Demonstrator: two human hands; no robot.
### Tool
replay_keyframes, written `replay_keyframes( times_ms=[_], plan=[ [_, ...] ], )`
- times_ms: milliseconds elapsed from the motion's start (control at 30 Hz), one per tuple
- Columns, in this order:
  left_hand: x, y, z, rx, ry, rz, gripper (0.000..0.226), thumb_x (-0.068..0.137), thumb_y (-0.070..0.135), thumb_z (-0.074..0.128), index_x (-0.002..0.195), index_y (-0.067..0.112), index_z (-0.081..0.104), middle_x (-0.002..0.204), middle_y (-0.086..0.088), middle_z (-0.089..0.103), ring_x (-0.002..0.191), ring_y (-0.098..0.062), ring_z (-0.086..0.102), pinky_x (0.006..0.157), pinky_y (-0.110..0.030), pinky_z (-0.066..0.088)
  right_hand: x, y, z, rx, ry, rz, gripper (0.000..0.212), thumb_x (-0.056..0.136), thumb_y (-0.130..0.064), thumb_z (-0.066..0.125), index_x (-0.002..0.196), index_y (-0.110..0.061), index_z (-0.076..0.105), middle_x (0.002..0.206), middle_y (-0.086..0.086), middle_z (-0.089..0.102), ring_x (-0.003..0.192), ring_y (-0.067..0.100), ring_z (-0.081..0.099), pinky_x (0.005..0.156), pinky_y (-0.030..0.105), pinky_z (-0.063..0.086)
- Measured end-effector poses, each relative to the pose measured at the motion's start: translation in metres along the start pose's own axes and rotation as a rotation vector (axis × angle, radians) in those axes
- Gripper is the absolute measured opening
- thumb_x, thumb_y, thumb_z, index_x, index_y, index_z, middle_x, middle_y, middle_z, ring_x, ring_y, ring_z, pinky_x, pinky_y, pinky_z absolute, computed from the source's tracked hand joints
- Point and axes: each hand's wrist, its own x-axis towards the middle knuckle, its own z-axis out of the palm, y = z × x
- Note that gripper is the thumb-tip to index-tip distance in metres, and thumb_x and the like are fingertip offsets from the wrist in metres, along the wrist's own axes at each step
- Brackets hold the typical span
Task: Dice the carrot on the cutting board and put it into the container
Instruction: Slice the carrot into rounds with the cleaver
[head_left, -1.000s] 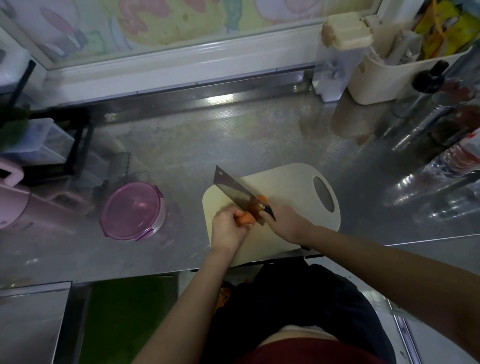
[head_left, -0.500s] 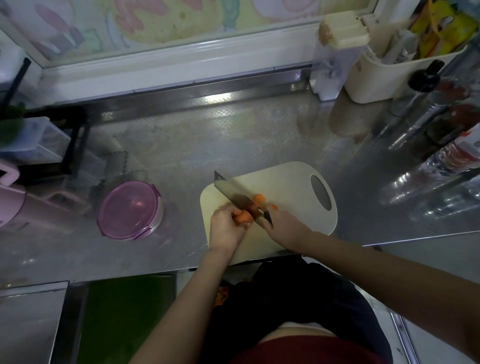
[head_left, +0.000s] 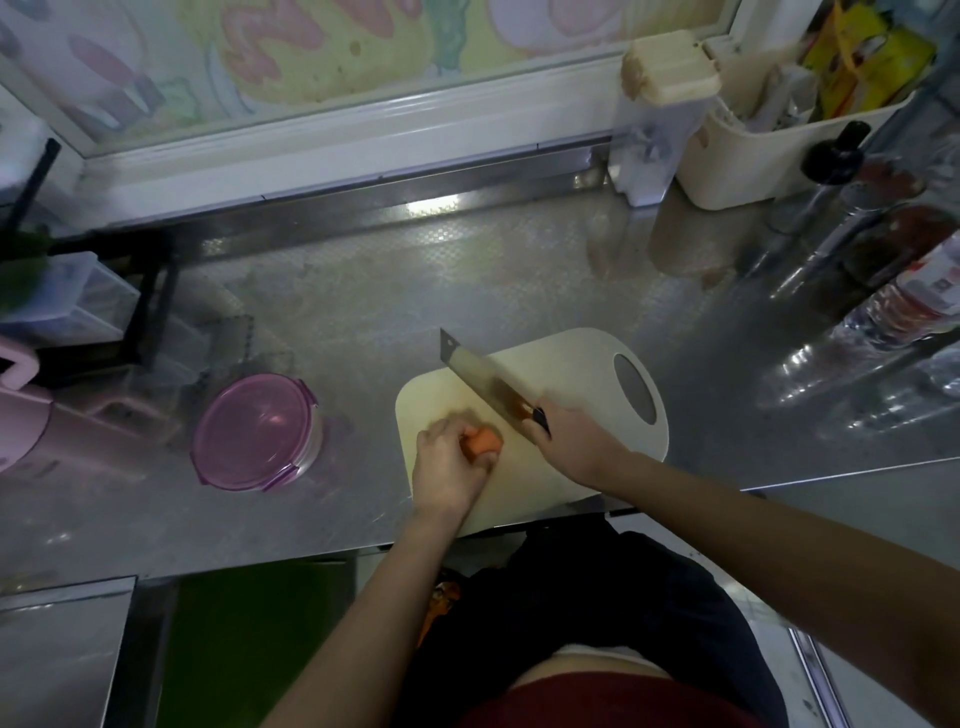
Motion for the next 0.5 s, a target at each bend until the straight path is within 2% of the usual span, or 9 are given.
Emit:
replay_keyframes(
  times_ms=[100,233,267,333,400,500],
  plan=[
    [0.0,0.002,0.001,-0.073,0.024,-0.014,0.032,0.073,0.023,0.076,0.1,0.013,0.062,0.103,-0.003,0.056,0.095,-0.02,0.053,0.084,-0.026,0.041,-0.004,-0.003,-0.005,0.04,0.012,0.003,0.028,0.1,-0.027,0.04,0.107,-0.002,0.05,0.099,0.019,0.062,0.091,0.032,0.057,0.07,0.031,0.034],
    [0.003,0.011,0.002,-0.182,0.047,-0.023,0.028,0.072,0.02,0.077,0.097,0.015,0.064,0.097,0.002,0.06,0.089,-0.014,0.054,0.079,-0.018,0.04,-0.01,-0.007,-0.005,0.055,0.016,-0.04,0.014,0.1,-0.027,0.041,0.095,-0.015,0.046,0.071,-0.004,0.049,0.078,0.019,0.047,0.065,0.024,0.026],
    [0.004,0.013,0.003,-0.188,0.046,-0.024,0.025,0.072,0.019,0.077,0.093,0.015,0.064,0.093,0.003,0.059,0.086,-0.013,0.054,0.075,-0.015,0.037,-0.012,-0.007,-0.005,0.064,0.016,-0.053,0.013,0.099,-0.027,0.041,0.1,-0.015,0.048,0.072,-0.001,0.05,0.079,0.018,0.046,0.065,0.023,0.026],
    [0.004,0.015,0.005,-0.184,0.043,-0.023,0.021,0.071,0.016,0.077,0.085,0.015,0.063,0.085,0.005,0.058,0.08,-0.013,0.054,0.066,-0.012,0.032,-0.015,-0.007,-0.007,0.067,0.019,-0.048,0.025,0.099,-0.026,0.042,0.111,-0.006,0.051,0.081,0.01,0.054,0.079,0.021,0.048,0.068,0.025,0.029],
    [0.004,0.015,0.005,-0.177,0.042,-0.019,0.02,0.07,0.014,0.078,0.083,0.012,0.063,0.082,0.004,0.056,0.076,-0.013,0.052,0.064,-0.011,0.03,-0.016,-0.004,-0.007,0.052,0.036,-0.048,0.022,0.099,-0.027,0.043,0.104,-0.007,0.051,0.081,0.012,0.054,0.079,0.027,0.052,0.068,0.027,0.03],
    [0.005,0.016,0.004,-0.153,0.043,-0.015,0.02,0.07,0.014,0.077,0.084,0.011,0.063,0.082,0.003,0.056,0.074,-0.012,0.049,0.063,-0.012,0.029,-0.018,-0.001,-0.009,0.024,0.033,-0.051,0.018,0.099,-0.028,0.043,0.09,-0.013,0.043,0.073,0.003,0.049,0.076,0.026,0.051,0.066,0.029,0.031]
  ],
)
